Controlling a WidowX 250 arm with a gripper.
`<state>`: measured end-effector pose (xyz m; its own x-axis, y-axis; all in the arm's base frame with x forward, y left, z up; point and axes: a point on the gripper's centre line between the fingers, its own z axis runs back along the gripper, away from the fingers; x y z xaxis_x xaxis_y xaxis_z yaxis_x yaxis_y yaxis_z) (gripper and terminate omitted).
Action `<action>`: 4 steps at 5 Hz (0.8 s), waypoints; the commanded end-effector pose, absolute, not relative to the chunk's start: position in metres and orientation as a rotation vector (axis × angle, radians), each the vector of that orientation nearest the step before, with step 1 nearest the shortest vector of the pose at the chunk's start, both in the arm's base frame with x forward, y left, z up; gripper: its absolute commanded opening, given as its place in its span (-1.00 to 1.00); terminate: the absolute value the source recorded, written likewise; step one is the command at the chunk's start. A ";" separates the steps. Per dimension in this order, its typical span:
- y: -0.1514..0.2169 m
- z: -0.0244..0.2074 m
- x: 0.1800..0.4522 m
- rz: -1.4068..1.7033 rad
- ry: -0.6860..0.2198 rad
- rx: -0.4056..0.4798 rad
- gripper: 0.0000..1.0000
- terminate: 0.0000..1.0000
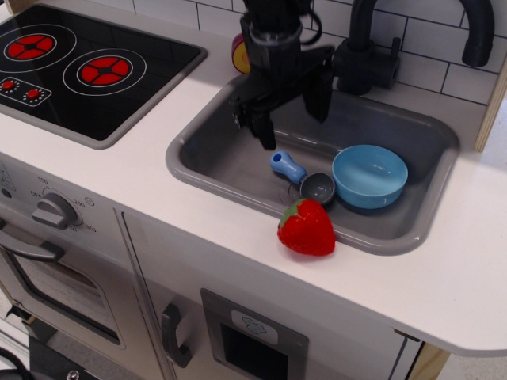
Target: Put spoon in bowl sink
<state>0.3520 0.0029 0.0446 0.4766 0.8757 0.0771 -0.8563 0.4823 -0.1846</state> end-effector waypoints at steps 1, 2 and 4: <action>0.016 0.027 0.363 1.125 -0.234 -0.088 1.00 -1.00; 0.018 0.009 0.365 1.126 -0.237 -0.015 1.00 -1.00; 0.016 -0.013 0.368 1.135 -0.237 0.047 1.00 -1.00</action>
<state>0.3655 0.0182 -0.0237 0.4032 0.8950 0.1911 -0.9072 0.4183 -0.0452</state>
